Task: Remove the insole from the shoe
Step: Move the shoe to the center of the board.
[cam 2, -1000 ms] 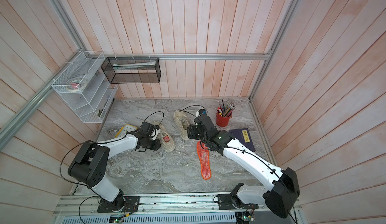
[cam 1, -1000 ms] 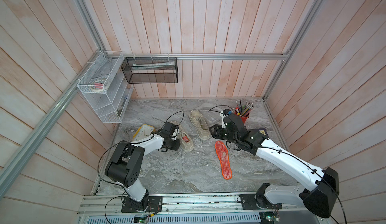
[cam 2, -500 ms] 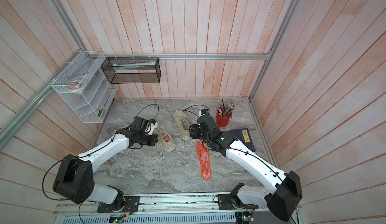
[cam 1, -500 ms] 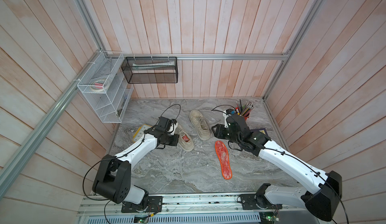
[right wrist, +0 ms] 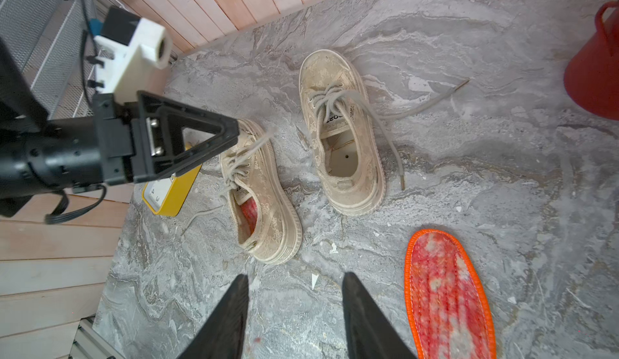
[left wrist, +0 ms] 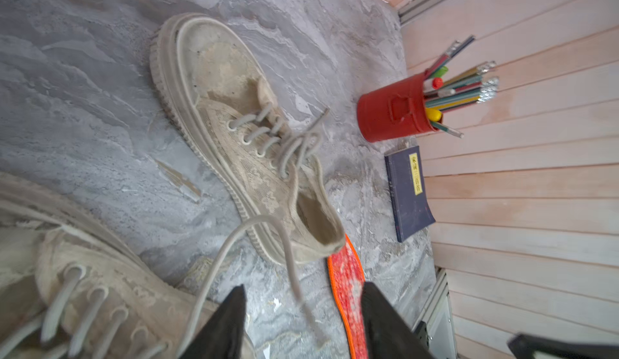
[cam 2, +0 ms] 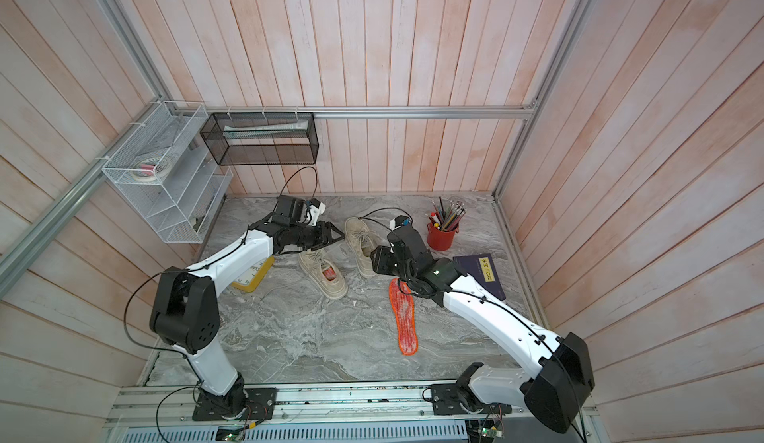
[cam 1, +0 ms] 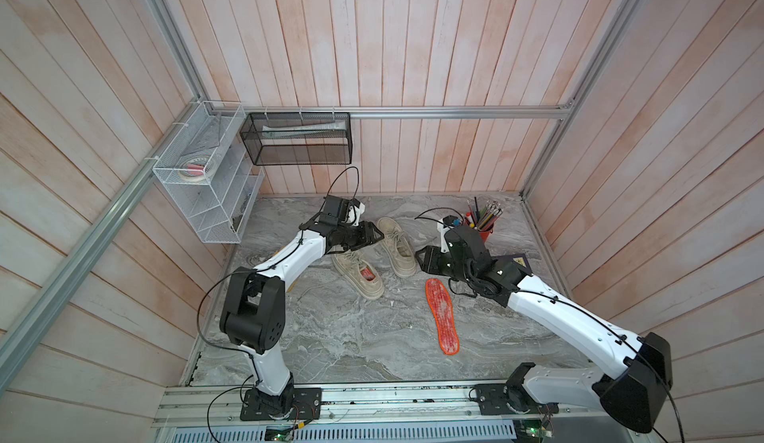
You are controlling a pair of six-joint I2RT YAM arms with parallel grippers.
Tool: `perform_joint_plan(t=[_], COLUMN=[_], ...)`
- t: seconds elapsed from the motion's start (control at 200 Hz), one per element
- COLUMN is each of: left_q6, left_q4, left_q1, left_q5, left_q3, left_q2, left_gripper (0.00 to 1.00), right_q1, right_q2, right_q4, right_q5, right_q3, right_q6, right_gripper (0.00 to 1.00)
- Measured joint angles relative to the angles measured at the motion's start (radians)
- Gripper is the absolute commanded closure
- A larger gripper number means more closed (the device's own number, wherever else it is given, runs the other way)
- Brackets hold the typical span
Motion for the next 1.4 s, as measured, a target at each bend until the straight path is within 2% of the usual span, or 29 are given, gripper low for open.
perform_joint_plan(t=[0.06, 0.195, 0.325, 0.455, 0.59, 0.81, 0.915, 1.02, 1.13, 1.285, 1.4], left_q6=[-0.02, -0.071, -0.142, -0.19, -0.209, -0.262, -0.28, -0.29, -0.285, -0.27, -0.256], left_q4=[-0.013, -0.021, -0.011, 0.001, -0.031, -0.125, -0.146, -0.148, -0.151, -0.174, -0.188], left_q1=[0.0, 0.014, 0.097, 0.208, 0.244, 0.246, 0.246, 0.246, 0.246, 0.246, 0.246], left_q5=[-0.026, -0.107, -0.204, -0.282, -0.303, -0.303, -0.303, -0.303, -0.303, -0.303, -0.303], left_q3=[-0.007, -0.037, -0.117, -0.22, -0.338, -0.517, -0.536, -0.536, -0.536, -0.536, -0.536], left_q2=[0.012, -0.057, -0.268, -0.484, -0.605, -0.728, -0.772, -0.799, -0.813, -0.83, -0.847], left_gripper=[0.04, 0.05, 0.09, 0.11, 0.11, 0.11, 0.15, 0.18, 0.19, 0.19, 0.19], right_q1=[0.002, 0.022, 0.061, 0.097, 0.116, 0.116, 0.116, 0.116, 0.117, 0.13, 0.151], right_q2=[0.014, 0.079, 0.214, 0.421, 0.581, 0.687, 0.732, 0.785, 0.829, 0.832, 0.817], right_q4=[0.004, 0.05, 0.112, 0.126, 0.127, 0.117, 0.105, 0.095, 0.083, 0.076, 0.073], right_q5=[-0.007, -0.029, -0.075, -0.127, -0.163, -0.139, -0.129, -0.116, -0.105, -0.092, -0.085], right_q3=[0.0, 0.0, 0.022, 0.145, 0.28, 0.371, 0.41, 0.451, 0.478, 0.484, 0.467], right_q6=[-0.003, -0.034, -0.102, -0.203, -0.299, -0.385, -0.409, -0.443, -0.464, -0.501, -0.546], right_gripper=[0.53, 0.54, 0.53, 0.52, 0.52, 0.55, 0.61, 0.8, 0.91, 0.98, 1.0])
